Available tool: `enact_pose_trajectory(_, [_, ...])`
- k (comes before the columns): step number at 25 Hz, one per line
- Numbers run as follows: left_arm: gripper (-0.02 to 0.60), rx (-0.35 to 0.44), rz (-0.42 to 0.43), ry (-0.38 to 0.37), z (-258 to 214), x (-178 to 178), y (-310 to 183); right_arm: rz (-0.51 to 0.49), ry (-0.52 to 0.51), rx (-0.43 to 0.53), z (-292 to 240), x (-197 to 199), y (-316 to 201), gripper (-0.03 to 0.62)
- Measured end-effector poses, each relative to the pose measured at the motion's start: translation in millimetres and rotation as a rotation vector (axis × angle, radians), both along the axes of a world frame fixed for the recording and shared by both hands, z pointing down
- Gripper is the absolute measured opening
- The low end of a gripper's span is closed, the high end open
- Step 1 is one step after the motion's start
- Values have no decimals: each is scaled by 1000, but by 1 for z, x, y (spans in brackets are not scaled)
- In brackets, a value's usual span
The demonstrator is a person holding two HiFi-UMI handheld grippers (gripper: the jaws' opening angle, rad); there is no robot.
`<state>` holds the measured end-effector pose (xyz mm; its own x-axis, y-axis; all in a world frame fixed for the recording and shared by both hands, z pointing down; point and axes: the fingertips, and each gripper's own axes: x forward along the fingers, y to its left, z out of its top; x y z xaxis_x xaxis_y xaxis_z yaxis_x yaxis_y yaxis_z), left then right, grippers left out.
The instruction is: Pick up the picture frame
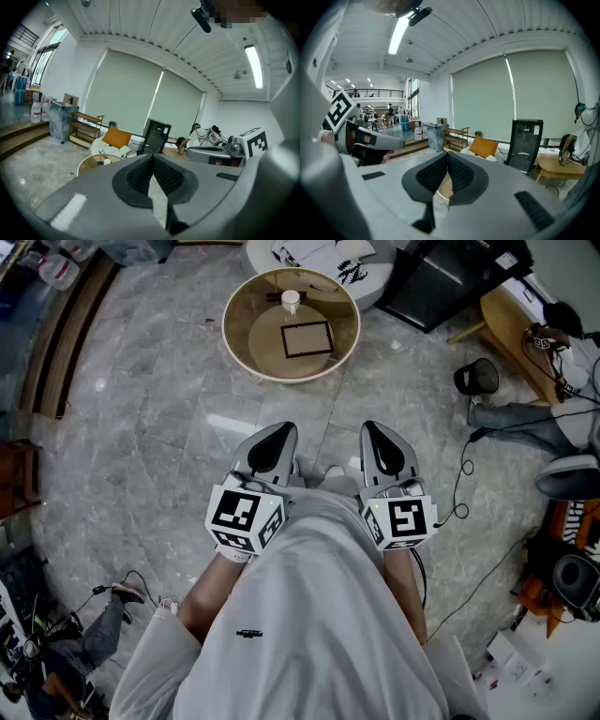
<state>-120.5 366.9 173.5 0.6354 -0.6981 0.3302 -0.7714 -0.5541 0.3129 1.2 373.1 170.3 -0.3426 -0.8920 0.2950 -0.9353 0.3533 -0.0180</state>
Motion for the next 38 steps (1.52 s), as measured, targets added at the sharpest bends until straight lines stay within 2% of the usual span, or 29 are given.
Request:
enact_pose_trajectory(6, [5,-17,7,-6,3,10,4,3,14,-19,6,15,-1,5])
enact_pose_trajectory(11, [5,-18,4,-12,3,4,5,1,25,14,2,9,1,6])
enact_pose_trajectory(25, [5,-46,-44,8,23,-49,-19,18,5,-29,16,-24,-22,6])
enact_pose_trajectory(31, [5,-68,-69,19,30,-47,-39,-3,14,-52,26,-21,-45,6])
enact_pose_trajectory(38, [5,-103,-63,-28,42,-22,-83,-20,-25,-102,55,-1,-93,6])
